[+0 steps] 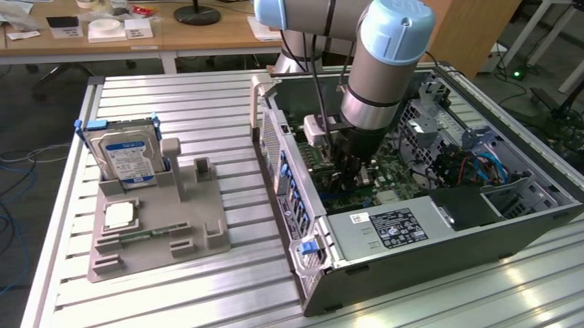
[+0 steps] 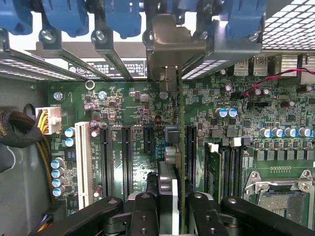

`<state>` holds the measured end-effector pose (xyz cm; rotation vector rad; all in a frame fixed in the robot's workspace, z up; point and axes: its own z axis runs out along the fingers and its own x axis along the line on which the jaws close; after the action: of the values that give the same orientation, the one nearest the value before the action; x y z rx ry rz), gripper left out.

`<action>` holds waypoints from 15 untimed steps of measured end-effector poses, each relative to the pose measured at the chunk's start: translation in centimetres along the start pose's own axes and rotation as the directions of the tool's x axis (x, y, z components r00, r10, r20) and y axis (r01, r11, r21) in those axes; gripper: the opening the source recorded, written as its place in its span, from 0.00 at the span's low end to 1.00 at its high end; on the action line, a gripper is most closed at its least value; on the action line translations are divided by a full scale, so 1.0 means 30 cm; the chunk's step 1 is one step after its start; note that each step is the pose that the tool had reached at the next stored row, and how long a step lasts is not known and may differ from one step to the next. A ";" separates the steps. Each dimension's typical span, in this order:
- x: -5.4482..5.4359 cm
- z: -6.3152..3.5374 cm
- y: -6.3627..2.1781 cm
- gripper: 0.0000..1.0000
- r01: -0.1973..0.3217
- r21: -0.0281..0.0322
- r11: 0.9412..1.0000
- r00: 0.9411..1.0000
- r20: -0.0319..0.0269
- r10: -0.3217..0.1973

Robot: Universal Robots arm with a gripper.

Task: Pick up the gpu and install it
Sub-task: 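Insert the gpu into the slot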

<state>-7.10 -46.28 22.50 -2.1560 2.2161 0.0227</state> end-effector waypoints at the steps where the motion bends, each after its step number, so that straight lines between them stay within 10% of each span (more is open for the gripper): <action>1: 0.000 0.000 0.000 0.28 0.000 0.000 1.000 1.000 -0.001 0.000; 15: 0.000 0.006 0.000 0.28 0.000 0.000 1.000 1.000 -0.005 0.000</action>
<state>-7.10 -46.27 22.33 -2.1588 2.2186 0.0168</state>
